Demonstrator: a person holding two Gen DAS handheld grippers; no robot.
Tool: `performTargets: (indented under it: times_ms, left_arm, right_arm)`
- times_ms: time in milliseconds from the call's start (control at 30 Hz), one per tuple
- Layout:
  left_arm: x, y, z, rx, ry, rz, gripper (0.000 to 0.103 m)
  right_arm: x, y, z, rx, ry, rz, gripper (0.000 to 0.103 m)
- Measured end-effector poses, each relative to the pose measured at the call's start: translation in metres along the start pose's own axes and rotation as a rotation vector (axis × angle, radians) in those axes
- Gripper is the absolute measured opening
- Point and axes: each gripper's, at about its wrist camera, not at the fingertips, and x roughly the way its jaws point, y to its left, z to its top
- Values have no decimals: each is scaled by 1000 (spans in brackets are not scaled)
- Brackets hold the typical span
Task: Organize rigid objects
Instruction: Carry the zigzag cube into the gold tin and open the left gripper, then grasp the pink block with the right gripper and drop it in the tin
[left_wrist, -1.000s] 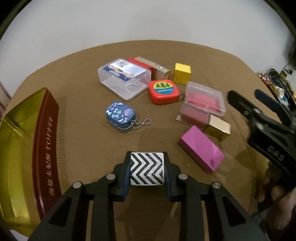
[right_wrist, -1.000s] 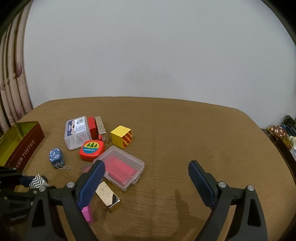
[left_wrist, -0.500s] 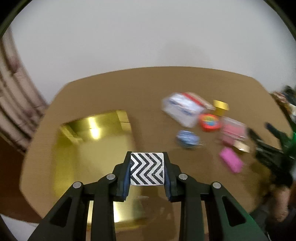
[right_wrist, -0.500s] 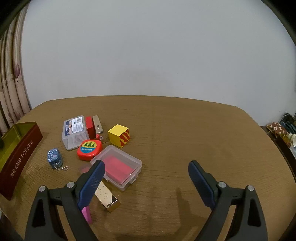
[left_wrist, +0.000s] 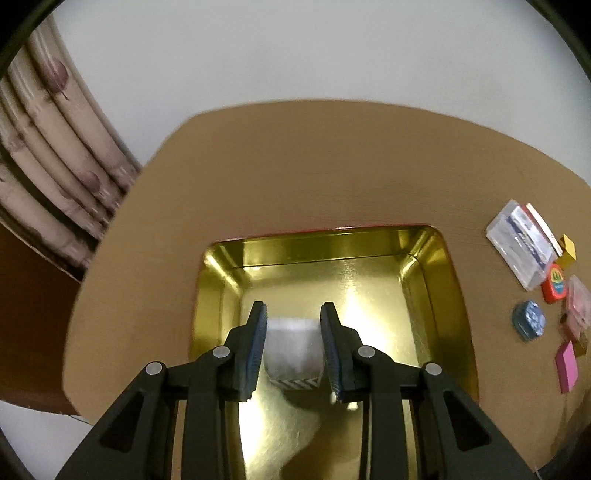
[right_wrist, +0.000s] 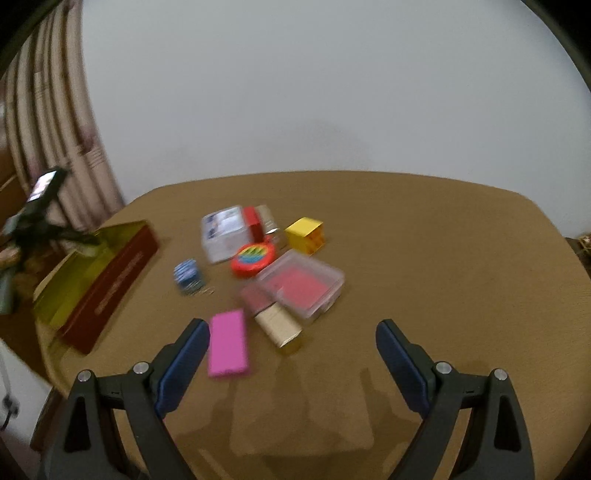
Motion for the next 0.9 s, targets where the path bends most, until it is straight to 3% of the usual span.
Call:
performTargets:
  times_ms: [167,300,367,500,567,667,767,833,900]
  left_arm:
    - [20,0,2,6,11,22,28]
    - [14,4,-1,-12,17,-4,35]
    - [-5,6,-8,-20,-39,7,37]
    - [-54,8,-31,-55,-147,-13,56]
    - [-80,11,-51,-77,-200,-25,59]
    - [-106,7,-82,-91,-219,-38,67]
    - [-111,14,-114,-129,-183,-74,67]
    - [-109,13,-138,-167,-112,-111,67]
    - [-103,17,-161,-211,-57,-147,67]
  right_arm:
    - [0,18,-4,-17,100,97,94]
    - [13,30,1,-22,156,164,94]
    - [20,42,4,-33,175,198,94]
    - [36,51,6,-41,215,201,93]
    - [44,53,8,-47,229,174,90]
    - [55,55,11,-53,258,164,88]
    - [67,52,11,-51,308,167,76]
    - [75,52,11,-55,341,161,59]
    - [82,53,11,-62,366,147,48]
